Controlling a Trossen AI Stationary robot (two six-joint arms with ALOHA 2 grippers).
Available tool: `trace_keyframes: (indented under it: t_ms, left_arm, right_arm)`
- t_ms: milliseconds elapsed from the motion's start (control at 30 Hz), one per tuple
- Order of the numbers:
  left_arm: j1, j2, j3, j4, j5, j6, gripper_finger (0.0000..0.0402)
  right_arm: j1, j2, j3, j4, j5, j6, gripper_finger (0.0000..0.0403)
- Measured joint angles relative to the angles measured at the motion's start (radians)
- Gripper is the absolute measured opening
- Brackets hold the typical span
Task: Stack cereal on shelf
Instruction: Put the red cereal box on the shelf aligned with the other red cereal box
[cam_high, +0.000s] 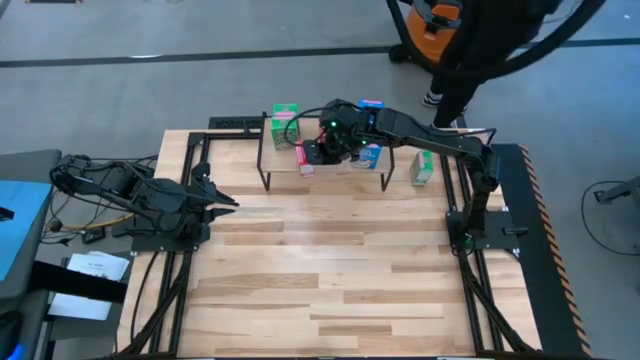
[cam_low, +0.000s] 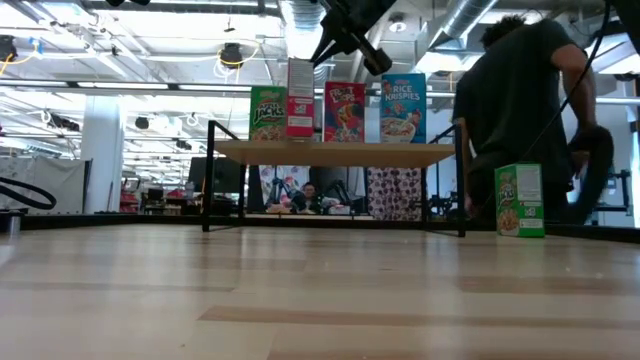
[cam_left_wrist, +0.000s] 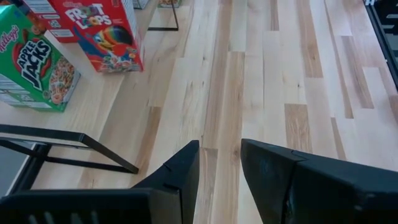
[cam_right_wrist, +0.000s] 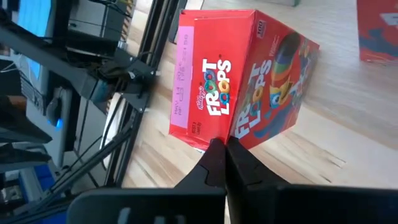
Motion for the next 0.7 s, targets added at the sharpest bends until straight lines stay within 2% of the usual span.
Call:
trace_keyframes:
  t_ms: [400,700]
  left_arm:
    - [0.0,0.0,0.0,0.0,0.0,0.0,0.0108]
    - [0.0,0.0,0.0,0.0,0.0,0.0,0.0108]
  right_arm:
    - [-0.021,0.0,0.0,0.002,0.004,-0.016,0.0062]
    - [-0.023,0.0,0.0,0.002,0.022,-0.025,0.0072]
